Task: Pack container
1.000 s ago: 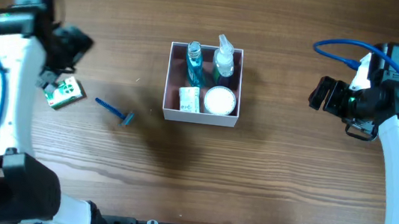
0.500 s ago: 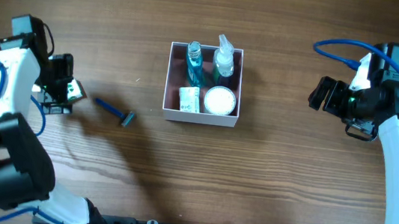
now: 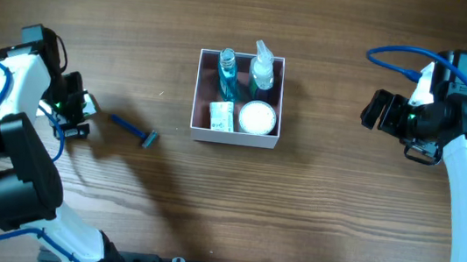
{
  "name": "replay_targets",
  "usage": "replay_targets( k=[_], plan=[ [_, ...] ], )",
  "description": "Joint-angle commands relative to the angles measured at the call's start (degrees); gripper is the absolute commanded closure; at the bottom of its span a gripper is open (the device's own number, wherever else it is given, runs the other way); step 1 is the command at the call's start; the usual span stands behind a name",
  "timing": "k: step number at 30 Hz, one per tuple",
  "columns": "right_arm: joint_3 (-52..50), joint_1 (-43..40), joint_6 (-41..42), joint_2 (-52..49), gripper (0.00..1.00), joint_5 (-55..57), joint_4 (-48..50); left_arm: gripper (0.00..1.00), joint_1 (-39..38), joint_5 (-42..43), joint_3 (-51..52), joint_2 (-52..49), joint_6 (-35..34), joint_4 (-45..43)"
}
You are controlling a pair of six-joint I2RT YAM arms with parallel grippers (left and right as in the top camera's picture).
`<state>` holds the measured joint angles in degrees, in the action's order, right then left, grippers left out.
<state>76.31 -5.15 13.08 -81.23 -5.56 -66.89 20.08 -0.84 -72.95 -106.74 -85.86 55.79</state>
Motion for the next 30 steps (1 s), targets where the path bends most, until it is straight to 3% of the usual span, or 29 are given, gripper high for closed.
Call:
replay_targets(
  k=[1,8,23,30],
  plan=[
    [-0.28,-0.07,-1.14,-0.31,0.00,-0.57,-0.26,0.01,1.62,-1.60,0.31,-1.81,-1.90,-0.44],
    [-0.28,-0.07,-1.09,-0.31,0.00,-0.55,-0.24,0.05,2.01,-1.84,0.31,-3.72,-3.30,-2.10],
    [-0.28,-0.07,-1.11,-0.31,0.00,-0.57,-0.28,0.00,2.01,-2.38,0.28,-4.48,-2.89,-5.99],
    [-0.28,-0.07,-1.14,-0.31,0.00,-0.55,-1.25,0.12,2.03,-3.17,0.31,-4.83,-3.37,-8.90]
  ],
)
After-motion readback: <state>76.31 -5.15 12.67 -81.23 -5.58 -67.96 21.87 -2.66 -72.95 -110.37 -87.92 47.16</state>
